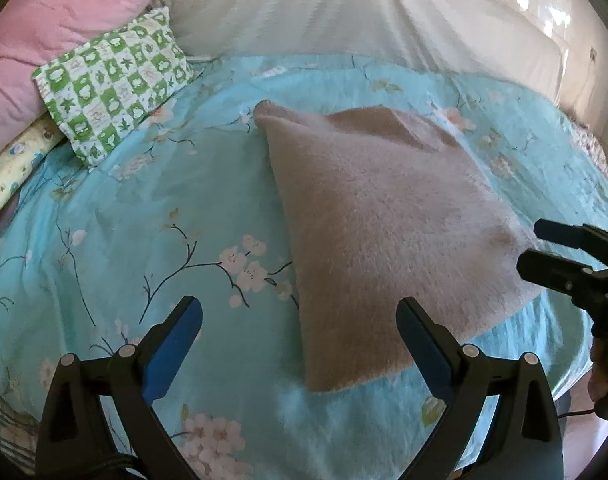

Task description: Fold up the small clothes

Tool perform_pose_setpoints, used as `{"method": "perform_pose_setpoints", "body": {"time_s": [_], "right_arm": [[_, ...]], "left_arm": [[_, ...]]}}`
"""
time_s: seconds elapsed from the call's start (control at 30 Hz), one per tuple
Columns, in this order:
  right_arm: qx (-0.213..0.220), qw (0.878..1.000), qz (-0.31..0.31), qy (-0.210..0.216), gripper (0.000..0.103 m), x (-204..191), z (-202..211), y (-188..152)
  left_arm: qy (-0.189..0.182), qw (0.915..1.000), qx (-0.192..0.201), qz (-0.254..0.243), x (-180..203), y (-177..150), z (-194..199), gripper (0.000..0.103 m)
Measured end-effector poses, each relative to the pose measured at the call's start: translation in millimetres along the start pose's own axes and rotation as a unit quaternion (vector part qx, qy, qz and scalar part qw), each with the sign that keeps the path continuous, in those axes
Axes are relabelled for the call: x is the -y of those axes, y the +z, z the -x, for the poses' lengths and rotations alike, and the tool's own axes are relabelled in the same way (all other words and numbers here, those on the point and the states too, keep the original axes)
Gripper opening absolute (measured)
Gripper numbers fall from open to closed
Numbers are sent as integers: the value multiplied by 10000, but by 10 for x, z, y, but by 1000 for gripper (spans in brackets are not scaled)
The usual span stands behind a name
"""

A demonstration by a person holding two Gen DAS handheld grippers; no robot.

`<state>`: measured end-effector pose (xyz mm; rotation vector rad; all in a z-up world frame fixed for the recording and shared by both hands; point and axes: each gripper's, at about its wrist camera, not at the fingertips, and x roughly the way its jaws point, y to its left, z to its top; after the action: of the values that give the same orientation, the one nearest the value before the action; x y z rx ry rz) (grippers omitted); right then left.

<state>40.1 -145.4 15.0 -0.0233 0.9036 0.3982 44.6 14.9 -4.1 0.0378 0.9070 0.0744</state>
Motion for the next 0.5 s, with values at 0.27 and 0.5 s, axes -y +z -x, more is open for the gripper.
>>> {"method": "perform_pose_setpoints", "body": {"time_s": [0.27, 0.5], "right_arm": [[-120, 9999, -18, 2, 93, 72, -112, 133], [-191, 9998, -68, 40, 94, 117, -206, 206]], "left_arm": [[126, 9999, -105, -20, 8, 126, -118, 99], [165, 9998, -110, 9, 22, 191, -158, 99]]}}
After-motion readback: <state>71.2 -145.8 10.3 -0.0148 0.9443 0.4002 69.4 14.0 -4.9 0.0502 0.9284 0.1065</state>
